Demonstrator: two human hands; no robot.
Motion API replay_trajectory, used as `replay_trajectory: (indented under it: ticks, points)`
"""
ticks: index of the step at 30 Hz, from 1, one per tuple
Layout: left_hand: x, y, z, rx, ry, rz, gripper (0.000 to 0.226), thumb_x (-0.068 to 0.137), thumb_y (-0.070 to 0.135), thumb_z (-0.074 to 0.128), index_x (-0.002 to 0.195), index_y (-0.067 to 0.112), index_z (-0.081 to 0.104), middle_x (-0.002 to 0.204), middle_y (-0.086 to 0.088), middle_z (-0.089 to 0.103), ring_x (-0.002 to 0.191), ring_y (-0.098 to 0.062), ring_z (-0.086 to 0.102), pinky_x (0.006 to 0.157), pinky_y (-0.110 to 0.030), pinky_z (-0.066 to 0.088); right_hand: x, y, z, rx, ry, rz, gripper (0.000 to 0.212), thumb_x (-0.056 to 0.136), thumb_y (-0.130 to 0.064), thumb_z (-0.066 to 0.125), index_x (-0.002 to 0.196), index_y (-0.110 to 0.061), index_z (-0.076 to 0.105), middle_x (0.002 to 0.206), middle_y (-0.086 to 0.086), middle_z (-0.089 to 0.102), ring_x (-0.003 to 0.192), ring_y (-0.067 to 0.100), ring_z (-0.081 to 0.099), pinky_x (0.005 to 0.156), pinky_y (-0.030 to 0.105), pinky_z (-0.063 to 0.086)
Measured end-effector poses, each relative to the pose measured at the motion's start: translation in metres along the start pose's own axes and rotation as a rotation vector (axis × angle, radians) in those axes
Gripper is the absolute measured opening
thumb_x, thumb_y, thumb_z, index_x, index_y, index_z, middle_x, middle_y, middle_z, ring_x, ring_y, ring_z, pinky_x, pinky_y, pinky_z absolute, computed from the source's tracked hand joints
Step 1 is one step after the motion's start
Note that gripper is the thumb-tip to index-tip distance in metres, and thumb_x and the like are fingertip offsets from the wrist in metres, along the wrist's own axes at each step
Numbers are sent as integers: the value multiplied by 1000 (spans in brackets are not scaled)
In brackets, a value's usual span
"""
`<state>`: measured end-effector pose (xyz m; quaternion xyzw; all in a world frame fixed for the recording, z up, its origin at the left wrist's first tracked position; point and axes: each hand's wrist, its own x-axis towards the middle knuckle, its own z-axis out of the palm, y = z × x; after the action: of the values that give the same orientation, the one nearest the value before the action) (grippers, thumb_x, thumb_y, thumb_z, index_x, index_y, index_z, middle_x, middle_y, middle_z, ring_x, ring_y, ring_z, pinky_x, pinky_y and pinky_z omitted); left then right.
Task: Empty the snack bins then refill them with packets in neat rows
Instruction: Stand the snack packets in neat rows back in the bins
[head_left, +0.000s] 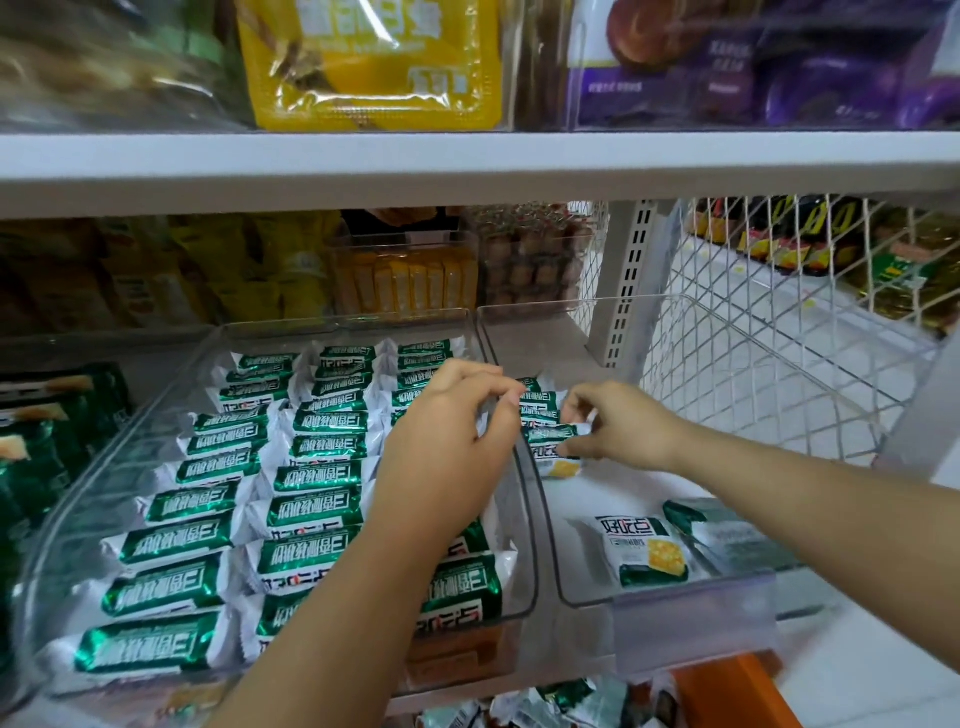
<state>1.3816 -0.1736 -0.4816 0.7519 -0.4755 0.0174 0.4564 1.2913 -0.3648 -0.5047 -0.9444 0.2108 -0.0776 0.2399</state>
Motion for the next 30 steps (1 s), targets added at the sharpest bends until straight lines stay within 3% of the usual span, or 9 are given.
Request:
replay_trajectory:
  ticks: [5,8,10,14,17,19,22,26,30]
  points:
    - [0,1,-1,0,-16,-4,23,97,30,49,106,26,69,113,19,53,96,5,51,85,-25,47,-5,-7,2,49,75,8,31,77,-24,78,93,-19,51,89,-2,53,69,9,48,62,17,36]
    - [4,3,-6,-6,-62,-18,19,95,26,53,104,26,70,112,16,54,96,7,51,85,-10,41,-42,-5,-30,83,91,28,30,83,-30,71,106,-22,53,97,-8,52,76,6,54,66,11,38]
    - [11,11,-11,60,-103,-26,16,94,23,55,101,25,70,103,18,52,91,8,47,74,2,31,-73,2,-49,-25,-5,91,33,86,-32,67,115,-24,54,104,-9,55,80,8,56,70,15,39]
    - [24,41,-9,222,-138,15,16,93,24,58,104,23,70,100,14,55,97,-5,50,74,-13,28,-109,18,-60,-343,-272,250,47,89,-36,61,133,-28,47,127,-3,54,101,11,51,82,20,38]
    - [31,67,13,349,-364,67,22,91,26,61,112,22,68,112,3,62,101,-14,59,79,-19,38,-112,25,-55,-367,-368,288,58,86,-37,66,138,-28,42,137,0,48,121,19,49,93,24,39]
    - [34,78,33,445,-624,51,31,91,30,62,121,21,63,120,2,62,103,-13,60,79,-17,38,-109,29,-51,-367,-384,264,56,86,-33,66,137,-28,45,137,1,47,121,20,49,93,25,40]
    - [38,80,64,571,-898,-12,48,88,36,66,133,22,54,131,2,56,114,-17,55,93,-24,44,-109,34,-48,-339,-300,263,46,86,-19,63,130,-24,54,129,4,53,112,22,54,91,31,48]
    - [40,68,93,673,-1043,-126,64,85,40,69,141,25,43,139,0,49,116,-22,56,100,-35,46,-110,43,-45,-292,-135,255,34,85,-3,55,117,-11,65,115,10,61,101,23,59,75,26,48]
    - [39,60,104,710,-1160,-193,70,80,41,74,141,23,44,138,0,52,120,-23,54,102,-31,43,-113,44,-47,-234,-79,241,32,92,-3,45,124,-6,50,119,16,55,99,27,57,75,32,45]
